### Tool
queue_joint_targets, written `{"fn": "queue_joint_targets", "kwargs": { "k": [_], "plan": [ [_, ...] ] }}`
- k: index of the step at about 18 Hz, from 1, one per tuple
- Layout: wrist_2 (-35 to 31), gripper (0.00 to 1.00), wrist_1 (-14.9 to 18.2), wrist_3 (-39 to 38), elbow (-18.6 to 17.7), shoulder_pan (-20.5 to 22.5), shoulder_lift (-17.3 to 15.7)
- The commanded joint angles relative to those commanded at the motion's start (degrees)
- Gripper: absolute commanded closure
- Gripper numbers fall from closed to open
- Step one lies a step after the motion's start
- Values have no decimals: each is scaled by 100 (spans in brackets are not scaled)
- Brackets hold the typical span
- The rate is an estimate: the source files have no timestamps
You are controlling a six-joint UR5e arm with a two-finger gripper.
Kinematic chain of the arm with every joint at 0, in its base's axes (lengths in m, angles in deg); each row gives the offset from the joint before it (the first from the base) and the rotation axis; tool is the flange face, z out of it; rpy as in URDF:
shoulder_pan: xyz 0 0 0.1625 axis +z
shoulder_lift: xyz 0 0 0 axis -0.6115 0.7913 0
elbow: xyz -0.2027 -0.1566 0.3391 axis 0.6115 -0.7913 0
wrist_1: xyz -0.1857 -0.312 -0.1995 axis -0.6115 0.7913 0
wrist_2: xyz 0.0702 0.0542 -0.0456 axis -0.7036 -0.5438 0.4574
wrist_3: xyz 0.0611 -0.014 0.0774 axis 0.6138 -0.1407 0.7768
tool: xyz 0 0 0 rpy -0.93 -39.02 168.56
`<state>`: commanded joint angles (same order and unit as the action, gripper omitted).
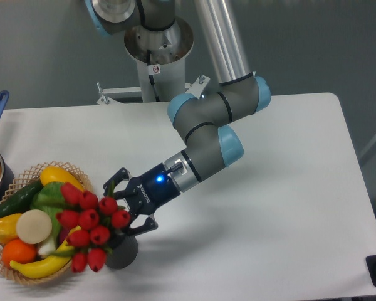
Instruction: Insert the flowers into the vase
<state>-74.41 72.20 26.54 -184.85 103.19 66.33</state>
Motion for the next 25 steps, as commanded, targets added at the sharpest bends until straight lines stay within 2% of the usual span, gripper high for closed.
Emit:
{"fn": "queue_joint_targets", "kwargs": {
  "k": [3,7,12,16,22,25],
  "plan": [
    [9,1,-9,0,-114,88,-96],
    [52,0,-26,-9,-299,281,-298],
    [62,0,-44,-9,-316,641,-343],
    [62,0,-35,-53,-325,1212,-588],
    [-9,0,-18,0,-536,2108,-905],
    [-490,0,-26,0,-431,2469,-914]
  ]
}}
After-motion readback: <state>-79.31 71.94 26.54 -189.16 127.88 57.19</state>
